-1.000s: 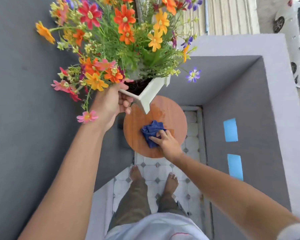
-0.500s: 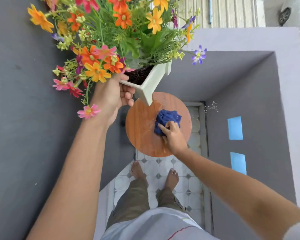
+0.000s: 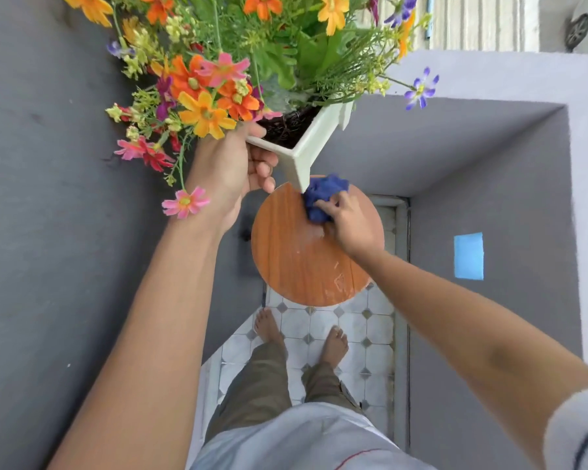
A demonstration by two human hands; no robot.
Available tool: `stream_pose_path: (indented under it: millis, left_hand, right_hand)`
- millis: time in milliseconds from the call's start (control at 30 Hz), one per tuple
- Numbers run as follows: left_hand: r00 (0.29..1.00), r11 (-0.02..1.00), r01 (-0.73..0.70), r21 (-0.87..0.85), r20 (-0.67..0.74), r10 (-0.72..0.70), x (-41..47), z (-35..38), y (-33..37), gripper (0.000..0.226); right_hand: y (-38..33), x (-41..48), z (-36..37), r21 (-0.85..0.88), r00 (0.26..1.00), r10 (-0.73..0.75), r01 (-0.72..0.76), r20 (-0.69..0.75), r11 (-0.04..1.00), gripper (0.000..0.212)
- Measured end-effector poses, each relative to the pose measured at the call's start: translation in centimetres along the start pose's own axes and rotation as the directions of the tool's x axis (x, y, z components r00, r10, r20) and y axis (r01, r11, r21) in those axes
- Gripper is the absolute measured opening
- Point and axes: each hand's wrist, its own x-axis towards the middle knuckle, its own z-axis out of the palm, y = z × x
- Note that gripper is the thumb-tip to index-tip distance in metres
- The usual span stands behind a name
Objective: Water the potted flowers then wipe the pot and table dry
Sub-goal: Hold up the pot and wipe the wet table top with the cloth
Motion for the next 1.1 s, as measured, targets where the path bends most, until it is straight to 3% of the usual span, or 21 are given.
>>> stream_pose_path:
  millis: [100,200,267,333,400,500,567,733,867,967,1100]
  left_hand:
    - [1.0,1.0,-0.007,0.011,-0.001,0.007,0.0,0.0,0.1,0.022]
    - [1.0,1.0,-0.007,0.007,-0.006,0.007,0.1,0.0,0.1,0.023]
    - [1.0,1.0,-0.001,0.006,-0.009,0.001,0.2,0.1,0.1,0.021]
    - [1.0,1.0,0.01,0.003,-0.008,-0.01,0.3,0.2,0.1,0.02]
    - [1.0,1.0,0.017,-0.002,-0.002,-0.017,0.4,0.3,0.1,0.02]
    - [1.0,1.0,0.012,0.004,0.005,-0.012,0.3,0.3,0.1,0.019]
    - [1.0,1.0,0.007,0.012,0.005,-0.007,0.3,0.3,0.1,0.019]
    - [1.0,1.0,0.007,0.007,0.007,-0.007,0.0,0.7,0.2,0.022]
    - [1.0,1.0,-0.002,0.01,0.023,0.001,-0.5,0.9,0.4,0.024]
    - [0.999,1.0,-0.01,0.008,0.031,0.01,-0.6,1.0,0.5,0.025]
    - [0.999,1.0,-0.002,-0.007,0.036,0.002,-0.5,1.3,0.3,0.025]
  right_hand:
    - [1.5,2.1,-1.6,0.011,0.971,0.217,-0.217,-0.099,0.976,0.043]
    - [-0.4,1.2,-1.0,-0.052,0.975,0.191,-0.198,-0.11,0.979,0.042]
    - [-2.2,-0.2,0.4,-0.005,0.985,0.147,-0.148,-0.087,0.989,0.044]
    - [-4.2,-1.8,2.5,0.049,1.0,0.012,-0.011,-0.025,0.999,0.044]
    - [-6.7,-4.3,4.7,0.068,0.972,-0.22,0.215,0.081,0.974,0.039]
    - [-8.9,-7.0,6.5,0.09,0.766,-0.549,0.554,0.333,0.828,0.041]
    - [-8.9,-6.2,6.4,0.081,0.714,-0.584,0.604,0.387,0.793,0.045]
    - [-6.6,1.5,3.1,-0.066,0.864,-0.429,0.46,0.262,0.886,0.042]
    - [-3.8,5.3,-0.1,-0.062,0.995,-0.086,0.089,0.056,0.994,0.03]
    - [-2.6,5.0,-0.2,-0.059,0.986,0.133,-0.139,-0.102,0.989,0.027]
    - [-4.5,1.0,2.8,-0.029,0.998,0.043,-0.044,-0.056,0.999,0.045]
